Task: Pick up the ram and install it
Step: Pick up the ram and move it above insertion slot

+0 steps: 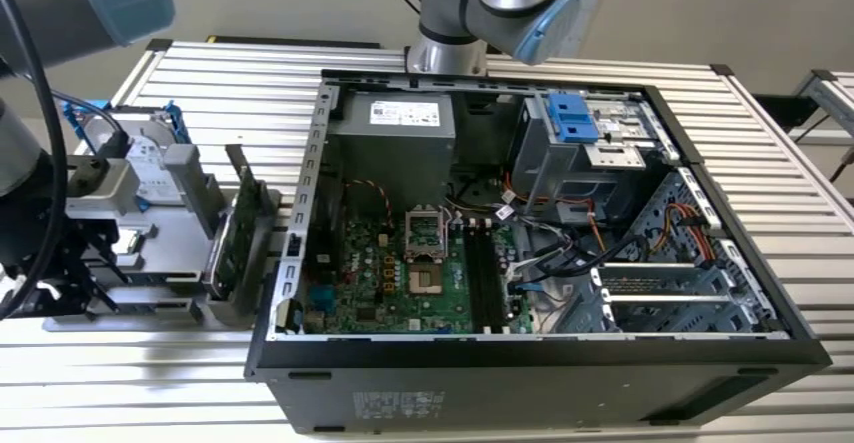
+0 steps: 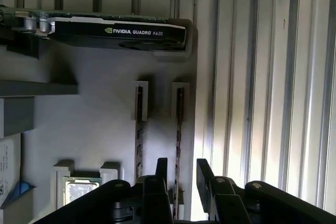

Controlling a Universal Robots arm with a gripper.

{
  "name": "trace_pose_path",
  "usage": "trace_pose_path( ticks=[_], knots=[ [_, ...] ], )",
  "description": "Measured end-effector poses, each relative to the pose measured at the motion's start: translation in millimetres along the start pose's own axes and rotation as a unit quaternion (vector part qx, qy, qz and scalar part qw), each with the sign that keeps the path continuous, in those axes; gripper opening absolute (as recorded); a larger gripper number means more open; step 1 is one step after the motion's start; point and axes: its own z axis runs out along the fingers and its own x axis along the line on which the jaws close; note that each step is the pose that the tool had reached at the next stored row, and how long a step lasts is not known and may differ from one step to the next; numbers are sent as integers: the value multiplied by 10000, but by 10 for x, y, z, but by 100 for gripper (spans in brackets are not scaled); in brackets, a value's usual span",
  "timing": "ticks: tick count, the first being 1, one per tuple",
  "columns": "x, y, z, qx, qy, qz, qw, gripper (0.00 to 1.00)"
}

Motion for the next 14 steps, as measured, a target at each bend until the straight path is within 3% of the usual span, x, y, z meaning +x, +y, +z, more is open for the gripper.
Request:
trace_pose_path(
  ticks=[14],
  knots=[
    [33,-3,109,-1,0,-29,10000,100]
  ],
)
